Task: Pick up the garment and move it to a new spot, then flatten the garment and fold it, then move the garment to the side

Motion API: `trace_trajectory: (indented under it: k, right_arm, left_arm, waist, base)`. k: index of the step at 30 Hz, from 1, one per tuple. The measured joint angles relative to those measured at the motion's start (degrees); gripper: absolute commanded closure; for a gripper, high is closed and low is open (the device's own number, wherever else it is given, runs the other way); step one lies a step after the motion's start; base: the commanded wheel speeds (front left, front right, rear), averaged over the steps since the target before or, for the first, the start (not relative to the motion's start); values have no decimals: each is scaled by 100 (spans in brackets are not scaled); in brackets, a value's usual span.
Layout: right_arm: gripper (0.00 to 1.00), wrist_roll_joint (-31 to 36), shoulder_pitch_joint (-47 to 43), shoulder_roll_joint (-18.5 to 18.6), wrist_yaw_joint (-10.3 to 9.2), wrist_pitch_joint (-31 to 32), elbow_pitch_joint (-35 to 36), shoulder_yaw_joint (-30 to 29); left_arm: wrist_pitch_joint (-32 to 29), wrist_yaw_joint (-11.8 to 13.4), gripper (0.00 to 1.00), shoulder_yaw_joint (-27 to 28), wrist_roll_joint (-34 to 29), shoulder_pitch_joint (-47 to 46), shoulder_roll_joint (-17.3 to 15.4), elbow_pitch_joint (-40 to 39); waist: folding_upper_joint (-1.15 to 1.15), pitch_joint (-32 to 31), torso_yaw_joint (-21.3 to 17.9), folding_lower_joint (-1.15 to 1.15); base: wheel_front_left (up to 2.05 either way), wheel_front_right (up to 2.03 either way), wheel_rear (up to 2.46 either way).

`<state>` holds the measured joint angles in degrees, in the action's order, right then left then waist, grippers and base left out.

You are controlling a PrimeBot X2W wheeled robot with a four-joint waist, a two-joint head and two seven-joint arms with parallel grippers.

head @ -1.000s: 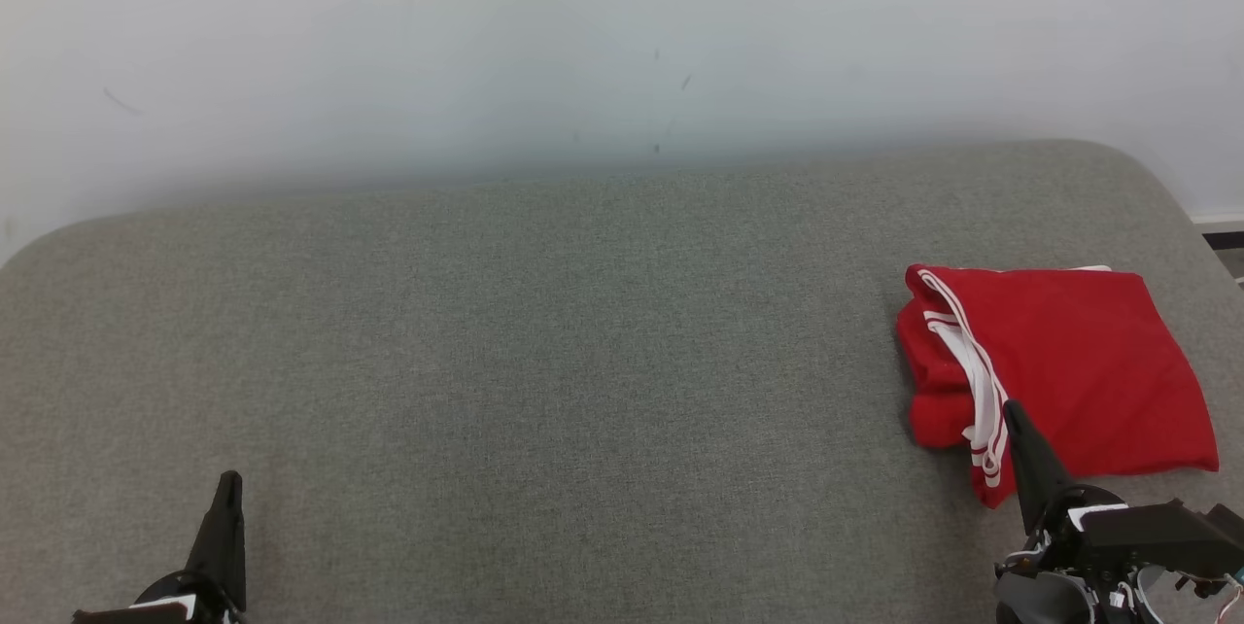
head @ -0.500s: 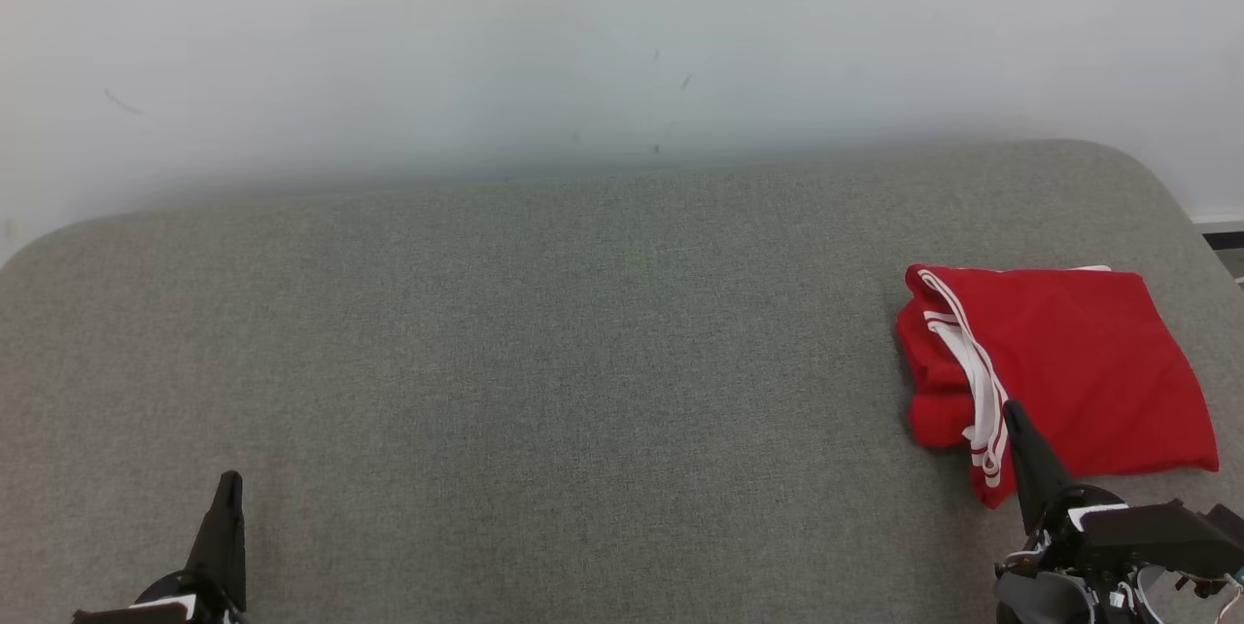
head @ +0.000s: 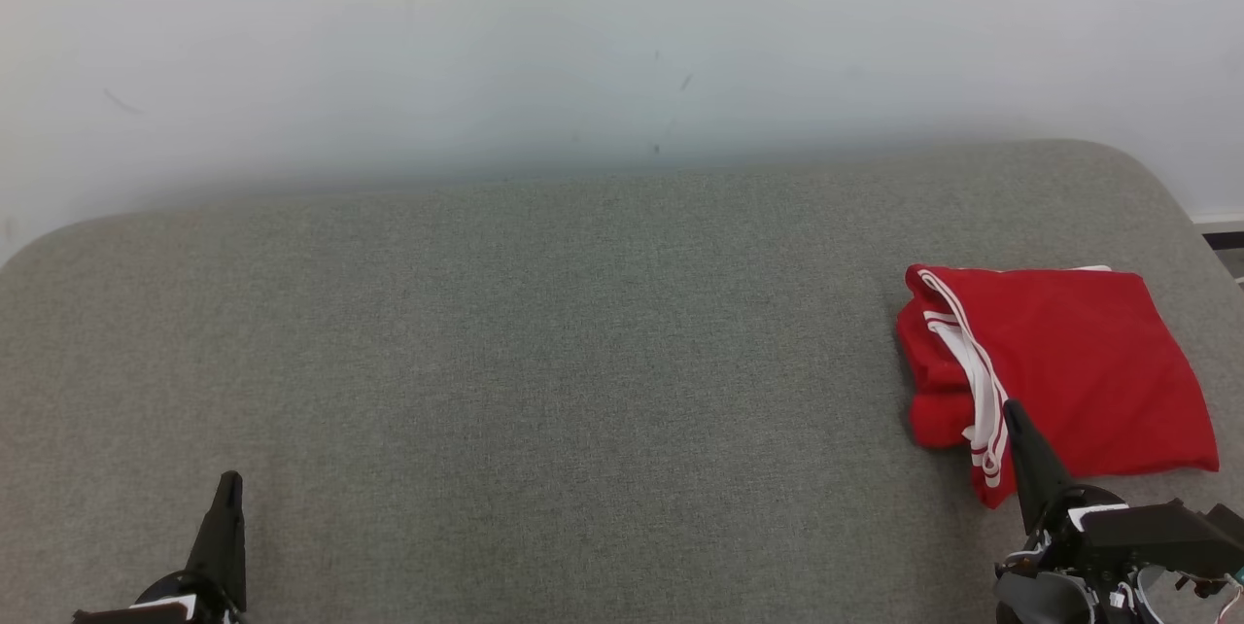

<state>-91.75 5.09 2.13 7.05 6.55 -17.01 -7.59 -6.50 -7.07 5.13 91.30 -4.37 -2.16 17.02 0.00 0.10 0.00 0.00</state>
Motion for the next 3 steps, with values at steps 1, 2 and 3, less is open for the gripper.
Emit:
trace_trajectory:
  k: [1, 2, 3]
  right_arm:
    - [100, 0, 0, 0, 0, 0, 0, 0]
    - [100, 0, 0, 0, 0, 0, 0, 0]
    - [100, 0, 0, 0, 0, 0, 0, 0]
  left_arm:
    - [0, 0, 100, 0, 0, 0, 0, 0]
    - [0, 0, 100, 0, 0, 0, 0, 0]
    - [0, 0, 100, 0, 0, 0, 0, 0]
  waist:
    - [0, 0, 0, 0]
    - [0, 0, 0, 0]
    - [0, 0, 0, 0]
  base:
    - [0, 0, 0]
    - [0, 0, 0]
    - [0, 0, 0]
